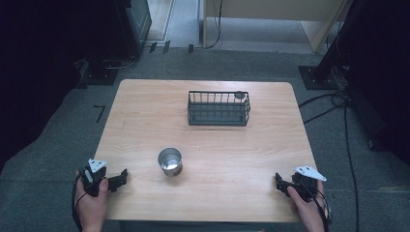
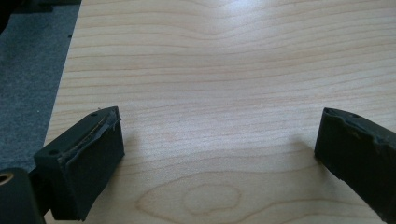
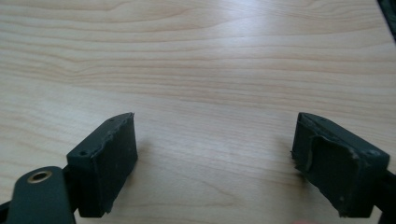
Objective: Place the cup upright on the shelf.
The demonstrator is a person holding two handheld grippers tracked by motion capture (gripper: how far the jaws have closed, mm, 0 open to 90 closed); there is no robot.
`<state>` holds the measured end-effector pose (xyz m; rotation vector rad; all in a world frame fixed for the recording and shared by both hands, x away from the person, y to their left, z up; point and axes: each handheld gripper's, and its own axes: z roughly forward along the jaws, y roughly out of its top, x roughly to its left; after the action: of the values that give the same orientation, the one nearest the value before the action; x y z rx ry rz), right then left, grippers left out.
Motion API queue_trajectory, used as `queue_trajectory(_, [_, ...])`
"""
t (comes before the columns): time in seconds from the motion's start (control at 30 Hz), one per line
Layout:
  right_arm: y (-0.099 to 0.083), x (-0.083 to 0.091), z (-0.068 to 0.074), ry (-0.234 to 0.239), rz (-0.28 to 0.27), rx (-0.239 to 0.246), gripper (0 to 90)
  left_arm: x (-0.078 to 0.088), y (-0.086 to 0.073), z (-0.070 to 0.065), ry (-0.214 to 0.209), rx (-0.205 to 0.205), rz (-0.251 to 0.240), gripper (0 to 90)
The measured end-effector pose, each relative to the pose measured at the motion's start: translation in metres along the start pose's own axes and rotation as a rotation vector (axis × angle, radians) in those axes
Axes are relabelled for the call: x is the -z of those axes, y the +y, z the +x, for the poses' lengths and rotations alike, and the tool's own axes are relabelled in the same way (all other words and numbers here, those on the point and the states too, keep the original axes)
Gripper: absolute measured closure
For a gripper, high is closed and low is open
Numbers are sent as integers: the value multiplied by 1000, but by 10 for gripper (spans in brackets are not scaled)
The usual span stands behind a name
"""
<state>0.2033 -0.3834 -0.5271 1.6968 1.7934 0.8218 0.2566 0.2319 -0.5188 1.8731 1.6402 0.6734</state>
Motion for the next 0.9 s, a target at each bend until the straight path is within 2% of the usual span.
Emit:
queue_trajectory(0.07, [-1,1,2,3,-10,14,137,-1,1,0,0,-2,4,3])
queue_trajectory(0.13, [0,3,5,27,-16,18,126,-1,1,0,0,-2,5,0])
queue_trajectory(0.27, [5,8,13,43,-67,-11,128,-1,1,0,0,-2,4,0])
queue_trajectory(0.37, [10,8,24,43,-94,19,128,-1,1,0,0,-2,5,0])
queue_trajectory(0.43, [15,8,32,69,-96,43,128,-1,1,0,0,-2,5,0])
queue_trajectory(0.57, [25,10,52,121,-117,90,128,-1,1,0,0,-2,5,0])
queue_trajectory(0.9, [48,6,117,296,-133,164,125,-1,1,0,0,-2,5,0])
